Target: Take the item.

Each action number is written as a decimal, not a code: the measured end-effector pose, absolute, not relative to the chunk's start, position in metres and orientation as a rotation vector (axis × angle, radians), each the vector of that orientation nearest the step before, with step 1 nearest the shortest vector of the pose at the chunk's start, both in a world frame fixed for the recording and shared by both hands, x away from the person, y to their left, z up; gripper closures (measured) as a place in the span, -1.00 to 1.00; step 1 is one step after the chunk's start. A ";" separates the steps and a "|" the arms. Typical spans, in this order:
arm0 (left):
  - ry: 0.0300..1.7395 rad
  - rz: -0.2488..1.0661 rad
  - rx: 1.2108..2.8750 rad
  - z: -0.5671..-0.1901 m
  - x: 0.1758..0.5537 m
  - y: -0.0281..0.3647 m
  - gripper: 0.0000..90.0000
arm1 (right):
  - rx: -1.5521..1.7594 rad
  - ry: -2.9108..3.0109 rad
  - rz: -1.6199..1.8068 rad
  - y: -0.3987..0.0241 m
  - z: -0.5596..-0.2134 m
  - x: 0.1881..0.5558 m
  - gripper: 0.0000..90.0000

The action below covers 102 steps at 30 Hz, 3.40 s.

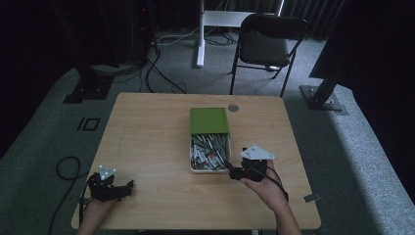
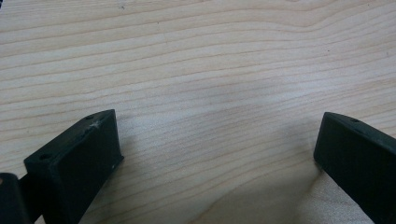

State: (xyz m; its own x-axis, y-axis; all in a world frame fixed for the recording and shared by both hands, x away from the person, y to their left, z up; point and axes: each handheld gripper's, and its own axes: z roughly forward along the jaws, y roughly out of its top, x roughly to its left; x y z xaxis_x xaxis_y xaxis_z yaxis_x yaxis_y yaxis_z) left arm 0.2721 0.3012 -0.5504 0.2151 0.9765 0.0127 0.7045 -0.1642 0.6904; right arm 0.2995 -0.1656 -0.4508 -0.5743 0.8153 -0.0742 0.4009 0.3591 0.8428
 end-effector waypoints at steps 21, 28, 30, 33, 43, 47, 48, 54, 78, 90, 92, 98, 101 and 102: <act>1.549 0.635 1.938 -0.550 0.272 0.301 -0.97 | 0.879 2.276 1.124 -0.121 -0.457 0.300 0.15; 1.550 0.635 1.938 -0.550 0.272 0.301 -0.97 | 0.861 2.325 1.123 -0.110 -0.462 0.303 0.53; 1.549 0.635 1.938 -0.550 0.272 0.301 -0.97 | 0.879 2.332 1.119 -0.108 -0.464 0.305 0.55; 1.549 0.635 1.938 -0.550 0.272 0.301 -0.97 | 0.886 2.331 1.083 -0.106 -0.468 0.308 0.55; 1.549 0.635 1.939 -0.550 0.272 0.301 -0.97 | 0.921 2.328 0.967 -0.102 -0.481 0.313 0.51; 1.549 0.635 1.939 -0.550 0.272 0.301 -0.97 | 0.965 2.302 0.971 -0.101 -0.482 0.315 0.52; 1.549 0.635 1.939 -0.550 0.272 0.301 -0.97 | 0.981 2.293 0.975 -0.100 -0.483 0.316 0.51; 1.549 0.635 1.939 -0.550 0.272 0.301 -0.97 | 0.982 2.265 0.950 -0.096 -0.487 0.319 0.53; 1.549 0.635 1.938 -0.550 0.272 0.301 -0.97 | 1.035 2.200 0.953 -0.096 -0.478 0.317 0.92; 1.548 0.636 1.940 -0.550 0.272 0.301 -0.97 | 1.023 2.166 1.097 -0.105 -0.446 0.306 0.93; 1.549 0.635 1.939 -0.550 0.272 0.301 -0.97 | 1.026 2.148 1.127 -0.109 -0.438 0.305 0.93; 1.550 0.635 1.938 -0.550 0.272 0.301 -0.97 | 1.018 2.101 1.161 -0.120 -0.421 0.302 0.93; 1.550 0.635 1.938 -0.550 0.272 0.301 -0.97 | 1.031 2.072 1.168 -0.127 -0.416 0.303 0.93; 1.550 0.635 1.938 -0.550 0.272 0.301 -0.97 | 1.033 2.068 1.169 -0.130 -0.414 0.303 0.93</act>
